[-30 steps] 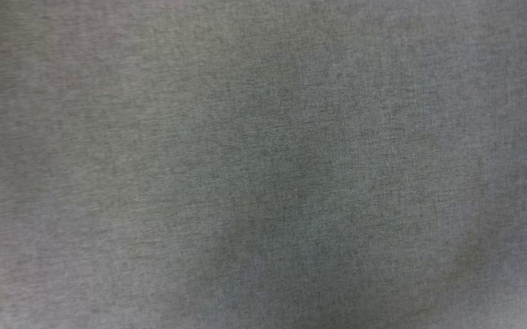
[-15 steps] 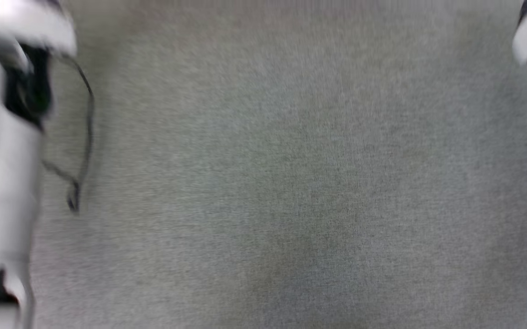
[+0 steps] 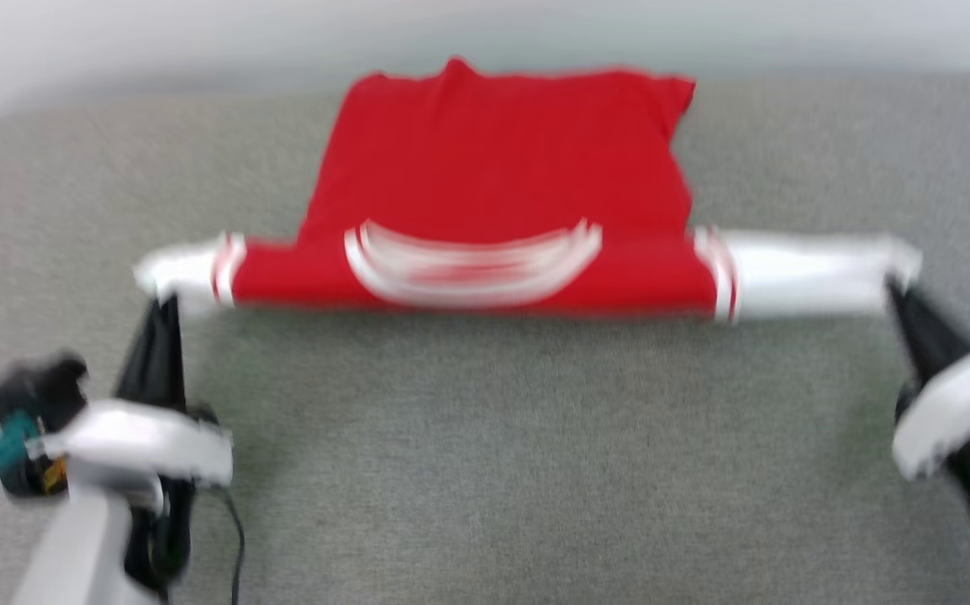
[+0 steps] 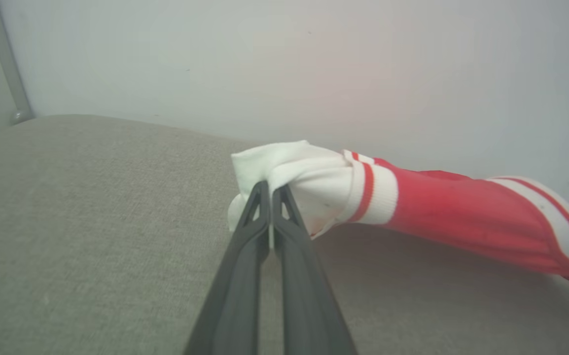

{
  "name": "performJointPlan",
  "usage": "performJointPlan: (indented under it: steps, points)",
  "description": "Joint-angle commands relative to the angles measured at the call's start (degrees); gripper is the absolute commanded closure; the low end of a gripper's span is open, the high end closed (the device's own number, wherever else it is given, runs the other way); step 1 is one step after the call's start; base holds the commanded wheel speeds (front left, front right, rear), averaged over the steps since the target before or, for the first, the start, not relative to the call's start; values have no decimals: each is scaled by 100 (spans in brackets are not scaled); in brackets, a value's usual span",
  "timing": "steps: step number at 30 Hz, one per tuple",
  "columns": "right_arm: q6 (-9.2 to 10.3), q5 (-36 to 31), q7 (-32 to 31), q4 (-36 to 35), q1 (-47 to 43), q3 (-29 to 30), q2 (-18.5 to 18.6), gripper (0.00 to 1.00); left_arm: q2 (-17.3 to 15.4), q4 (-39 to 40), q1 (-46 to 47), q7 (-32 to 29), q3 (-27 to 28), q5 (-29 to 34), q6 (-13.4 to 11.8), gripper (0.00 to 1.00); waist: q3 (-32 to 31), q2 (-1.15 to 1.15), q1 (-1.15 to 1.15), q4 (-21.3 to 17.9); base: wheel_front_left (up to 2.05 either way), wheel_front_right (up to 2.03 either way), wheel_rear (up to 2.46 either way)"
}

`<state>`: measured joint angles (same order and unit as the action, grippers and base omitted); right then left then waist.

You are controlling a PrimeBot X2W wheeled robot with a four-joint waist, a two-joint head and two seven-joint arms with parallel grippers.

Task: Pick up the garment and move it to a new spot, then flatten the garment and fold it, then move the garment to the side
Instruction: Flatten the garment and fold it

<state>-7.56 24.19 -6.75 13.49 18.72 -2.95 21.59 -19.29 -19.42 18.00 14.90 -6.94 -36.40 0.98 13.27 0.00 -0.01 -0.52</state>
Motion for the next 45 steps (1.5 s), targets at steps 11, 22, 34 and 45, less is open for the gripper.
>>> performJointPlan:
  steps: [11,22,34,45]
  points:
    - [13,-43,-463,-841,-2744,712,-798,100,121,668,-2183,-306,-185,-59,-442,100,-1105,0,1,204,0,0,0]
    - [12,-338,-1399,-776,-3771,591,-1200,76,230,844,-2982,-536,-479,-4,-628,100,-1323,0,1,267,0,0,0]
    - [10,-276,-1458,-985,-2645,983,-1010,0,334,1077,-2607,-556,-709,143,-687,100,-977,0,1,614,0,0,0]
    - [10,-484,-1689,699,796,1531,-761,0,534,1622,-1815,-340,-920,372,-610,100,155,0,1,1111,0,0,0]
